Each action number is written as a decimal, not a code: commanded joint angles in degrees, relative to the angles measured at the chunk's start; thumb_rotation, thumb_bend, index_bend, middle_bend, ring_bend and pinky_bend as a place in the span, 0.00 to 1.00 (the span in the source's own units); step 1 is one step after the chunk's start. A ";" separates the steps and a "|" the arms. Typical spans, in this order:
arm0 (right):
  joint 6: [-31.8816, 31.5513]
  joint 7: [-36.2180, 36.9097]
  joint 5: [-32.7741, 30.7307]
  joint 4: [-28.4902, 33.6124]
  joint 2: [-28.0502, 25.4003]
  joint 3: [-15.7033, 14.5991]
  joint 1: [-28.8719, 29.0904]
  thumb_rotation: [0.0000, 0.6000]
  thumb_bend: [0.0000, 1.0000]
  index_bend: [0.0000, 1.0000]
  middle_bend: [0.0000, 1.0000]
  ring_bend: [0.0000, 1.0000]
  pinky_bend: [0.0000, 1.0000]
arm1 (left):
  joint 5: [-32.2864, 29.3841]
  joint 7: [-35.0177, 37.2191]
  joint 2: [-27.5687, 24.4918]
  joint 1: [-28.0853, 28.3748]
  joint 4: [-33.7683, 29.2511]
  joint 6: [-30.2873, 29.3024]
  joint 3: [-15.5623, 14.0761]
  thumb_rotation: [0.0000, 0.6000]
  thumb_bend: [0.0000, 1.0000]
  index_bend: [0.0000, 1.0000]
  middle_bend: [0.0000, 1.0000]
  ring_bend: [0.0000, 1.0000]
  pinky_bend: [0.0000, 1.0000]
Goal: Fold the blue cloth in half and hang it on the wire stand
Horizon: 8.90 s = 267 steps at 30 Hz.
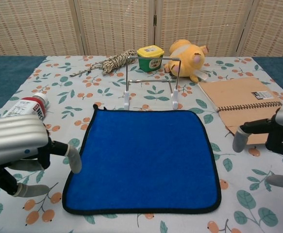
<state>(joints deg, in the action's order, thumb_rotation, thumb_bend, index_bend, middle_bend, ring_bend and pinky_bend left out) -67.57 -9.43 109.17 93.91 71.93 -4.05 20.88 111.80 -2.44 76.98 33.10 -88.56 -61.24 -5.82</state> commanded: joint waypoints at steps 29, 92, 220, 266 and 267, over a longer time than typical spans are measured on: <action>1.41 -0.54 -3.00 -0.65 1.20 -2.27 2.16 1.00 0.18 0.38 0.96 0.90 0.96 | -0.96 -1.96 9.28 2.20 10.67 -1.30 -3.70 1.00 0.28 0.37 1.00 0.95 1.00; 4.03 -0.16 -1.72 -15.69 15.42 -4.35 7.90 1.00 0.20 0.38 0.96 0.90 0.96 | -4.31 -0.05 11.25 4.02 11.45 -2.57 -5.80 1.00 0.43 0.52 1.00 0.95 1.00; 11.63 -3.59 -30.71 -40.53 33.06 14.87 20.61 1.00 0.41 0.65 0.98 0.92 0.98 | -41.87 1.70 20.38 21.34 32.40 22.88 16.66 1.00 0.43 0.51 1.00 0.95 1.00; 2.59 -1.52 -21.29 -26.71 18.98 10.34 18.85 1.00 0.17 0.32 0.74 0.69 0.94 | -51.83 -17.28 9.44 11.01 7.61 2.88 17.74 1.00 0.29 0.16 0.23 0.19 0.42; 2.51 -0.82 -20.22 -27.13 18.67 9.67 19.01 1.00 0.17 0.33 0.71 0.66 0.92 | -51.46 -17.38 8.95 10.52 6.79 2.07 17.57 1.00 0.29 0.16 0.23 0.19 0.42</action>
<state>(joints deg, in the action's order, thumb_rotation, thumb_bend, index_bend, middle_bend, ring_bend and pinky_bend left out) -64.53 -11.51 87.33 66.89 91.44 6.83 39.74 59.66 -19.29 86.89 44.56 -80.53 -57.93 12.12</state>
